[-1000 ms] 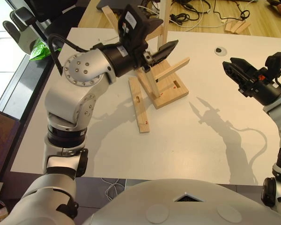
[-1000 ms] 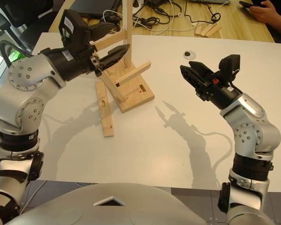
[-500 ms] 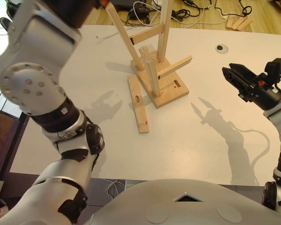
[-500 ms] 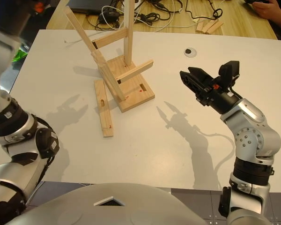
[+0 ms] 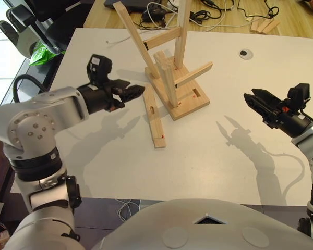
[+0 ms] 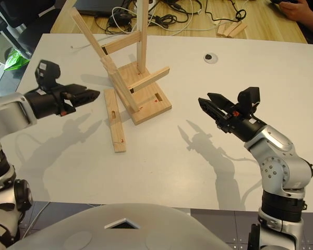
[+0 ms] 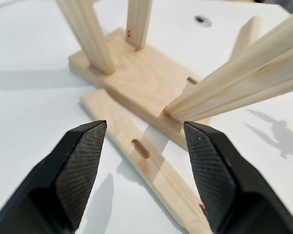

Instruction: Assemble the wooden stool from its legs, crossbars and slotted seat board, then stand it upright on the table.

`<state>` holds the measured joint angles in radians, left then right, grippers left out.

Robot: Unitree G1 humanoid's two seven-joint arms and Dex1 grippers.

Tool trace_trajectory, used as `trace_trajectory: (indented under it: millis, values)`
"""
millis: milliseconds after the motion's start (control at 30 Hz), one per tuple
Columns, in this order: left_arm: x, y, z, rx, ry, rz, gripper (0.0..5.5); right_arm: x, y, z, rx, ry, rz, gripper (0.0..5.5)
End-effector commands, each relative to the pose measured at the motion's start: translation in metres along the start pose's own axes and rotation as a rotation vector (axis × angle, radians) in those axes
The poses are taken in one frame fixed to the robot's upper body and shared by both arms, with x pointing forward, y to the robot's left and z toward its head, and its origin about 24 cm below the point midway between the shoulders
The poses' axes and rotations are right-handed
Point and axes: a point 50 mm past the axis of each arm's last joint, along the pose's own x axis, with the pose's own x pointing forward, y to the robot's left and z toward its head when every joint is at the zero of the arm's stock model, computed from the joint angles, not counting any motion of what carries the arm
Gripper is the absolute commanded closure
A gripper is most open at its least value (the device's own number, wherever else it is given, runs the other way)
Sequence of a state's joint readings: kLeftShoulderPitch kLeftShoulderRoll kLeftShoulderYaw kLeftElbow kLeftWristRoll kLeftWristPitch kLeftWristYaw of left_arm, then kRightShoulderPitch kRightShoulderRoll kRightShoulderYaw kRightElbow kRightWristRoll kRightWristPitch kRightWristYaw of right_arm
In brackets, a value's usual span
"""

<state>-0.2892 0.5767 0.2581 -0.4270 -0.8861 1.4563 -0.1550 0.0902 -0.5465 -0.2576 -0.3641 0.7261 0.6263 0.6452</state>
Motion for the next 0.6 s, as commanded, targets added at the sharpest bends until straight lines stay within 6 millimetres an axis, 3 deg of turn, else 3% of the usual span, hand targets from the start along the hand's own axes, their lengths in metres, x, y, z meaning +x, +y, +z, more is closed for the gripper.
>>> trace_trajectory:
  millis: [33, 233, 400, 467, 600]
  values:
    - [0.012, -0.006, -0.022, 0.0, 0.095, 0.058, 2.58, 0.002, 0.005, -0.002, -0.014, -0.01, 0.001, 3.53]
    - [0.028, -0.023, -0.027, 0.088, 0.132, 0.031, 2.58, 0.006, 0.01, -0.001, -0.017, -0.038, 0.007, 3.53]
    - [0.033, -0.008, -0.04, 0.313, 0.231, 0.12, 2.58, 0.01, 0.014, 0.008, -0.045, -0.084, 0.011, 3.53]
    - [0.038, -0.009, -0.046, 0.271, 0.246, 0.087, 2.58, 0.011, 0.016, 0.012, -0.058, -0.099, 0.016, 3.53]
    - [0.046, -0.02, -0.041, -0.002, 0.165, -0.003, 2.58, 0.013, 0.017, 0.016, -0.071, -0.113, 0.023, 3.53]
